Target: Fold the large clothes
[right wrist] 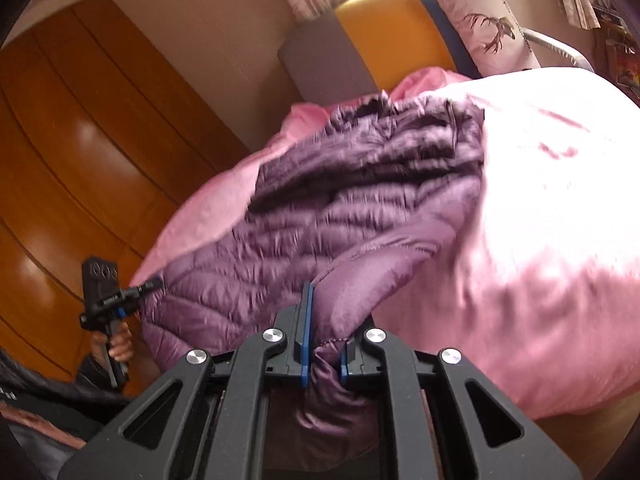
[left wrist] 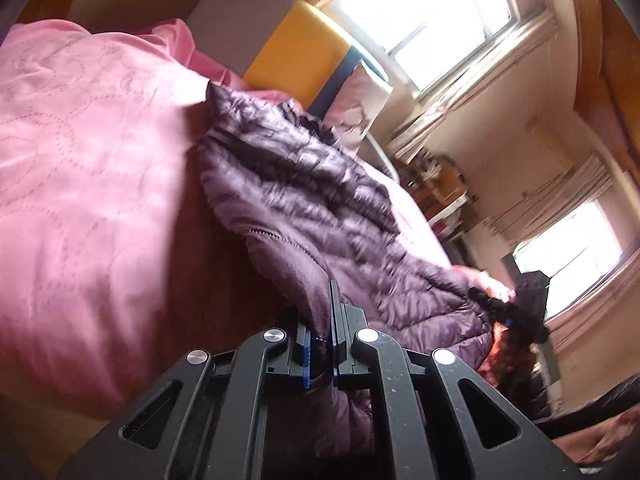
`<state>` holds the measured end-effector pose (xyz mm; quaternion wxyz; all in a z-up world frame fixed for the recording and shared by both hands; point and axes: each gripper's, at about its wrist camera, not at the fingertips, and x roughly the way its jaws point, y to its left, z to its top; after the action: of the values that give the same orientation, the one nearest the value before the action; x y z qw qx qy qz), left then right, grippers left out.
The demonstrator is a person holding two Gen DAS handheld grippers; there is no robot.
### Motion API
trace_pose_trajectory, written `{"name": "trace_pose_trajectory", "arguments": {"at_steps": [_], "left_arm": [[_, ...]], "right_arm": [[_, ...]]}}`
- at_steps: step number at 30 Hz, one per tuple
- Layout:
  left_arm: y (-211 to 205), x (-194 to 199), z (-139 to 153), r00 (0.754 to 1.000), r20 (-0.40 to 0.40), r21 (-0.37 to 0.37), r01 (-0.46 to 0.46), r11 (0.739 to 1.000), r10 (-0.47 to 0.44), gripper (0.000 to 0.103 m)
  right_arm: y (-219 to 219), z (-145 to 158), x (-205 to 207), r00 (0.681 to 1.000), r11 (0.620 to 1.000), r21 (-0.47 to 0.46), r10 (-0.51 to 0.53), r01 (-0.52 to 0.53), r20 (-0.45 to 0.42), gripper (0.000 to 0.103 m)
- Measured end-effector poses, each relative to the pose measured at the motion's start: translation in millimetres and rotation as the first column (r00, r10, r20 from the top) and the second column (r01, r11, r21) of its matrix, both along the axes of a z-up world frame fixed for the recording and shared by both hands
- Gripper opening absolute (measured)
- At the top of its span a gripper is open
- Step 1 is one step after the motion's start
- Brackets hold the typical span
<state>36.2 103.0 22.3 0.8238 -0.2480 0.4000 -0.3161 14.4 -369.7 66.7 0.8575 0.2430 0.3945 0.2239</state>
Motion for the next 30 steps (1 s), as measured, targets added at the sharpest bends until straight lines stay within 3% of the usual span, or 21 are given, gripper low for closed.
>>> {"name": "trace_pose_trajectory", "arguments": {"at_steps": [4, 11, 14, 15, 16, 17, 18, 19, 21, 24, 28, 30], "left_arm": [[-6, 41, 11, 1.0, -0.007, -0.075, -0.007, 0.997, 0.006, 0.006], [-27, 133, 12, 0.998, -0.038, -0.023, -0.054, 0.998, 0.053, 0.006], [-31, 167, 7, 0.993, -0.09, -0.013, -0.079, 0.997, 0.078, 0.015], [-30, 176, 5, 0.99, -0.103, -0.008, -0.096, 0.995, 0.095, 0.023], [-28, 182, 3, 0.987, -0.12, -0.015, -0.109, 0.994, 0.106, 0.033], [-23, 190, -1, 0.982, -0.147, -0.045, -0.127, 0.991, 0.119, 0.041], [-16, 193, -5, 0.977, -0.165, -0.077, -0.151, 0.986, 0.137, 0.058], [-7, 193, -9, 0.97, -0.174, -0.109, -0.188, 0.976, 0.167, 0.074], [10, 189, -14, 0.957, -0.174, -0.126, -0.254, 0.959, 0.23, 0.081], [28, 183, -32, 0.945, -0.186, -0.108, -0.29, 0.951, 0.268, 0.081], [15, 169, -57, 0.965, -0.173, -0.049, -0.207, 0.977, 0.196, 0.081], [-2, 166, -66, 0.974, -0.163, -0.019, -0.16, 0.987, 0.155, 0.079]], "right_arm": [[-14, 1, 42, 0.997, 0.995, 0.062, -0.072, 0.073, -0.023, 0.009], [-33, -12, 125, 0.982, 0.984, 0.066, -0.158, 0.166, -0.103, 0.011], [-39, -23, 158, 0.974, 0.98, 0.069, -0.177, 0.188, -0.142, 0.023], [-42, -26, 167, 0.972, 0.977, 0.086, -0.179, 0.193, -0.15, 0.039], [-45, -29, 173, 0.973, 0.974, 0.127, -0.168, 0.189, -0.159, 0.065], [-50, -32, 178, 0.971, 0.965, 0.177, -0.164, 0.194, -0.171, 0.078], [-56, -34, 181, 0.967, 0.951, 0.22, -0.18, 0.218, -0.182, 0.09], [-63, -34, 181, 0.963, 0.939, 0.241, -0.209, 0.246, -0.169, 0.097], [-72, -30, 171, 0.959, 0.927, 0.251, -0.256, 0.279, -0.119, 0.101], [-83, -38, 153, 0.956, 0.926, 0.241, -0.268, 0.291, -0.123, 0.101], [-72, -61, 126, 0.959, 0.959, 0.112, -0.245, 0.262, -0.145, 0.099], [-58, -74, 123, 0.959, 0.97, 0.036, -0.232, 0.241, -0.164, 0.089]]}}
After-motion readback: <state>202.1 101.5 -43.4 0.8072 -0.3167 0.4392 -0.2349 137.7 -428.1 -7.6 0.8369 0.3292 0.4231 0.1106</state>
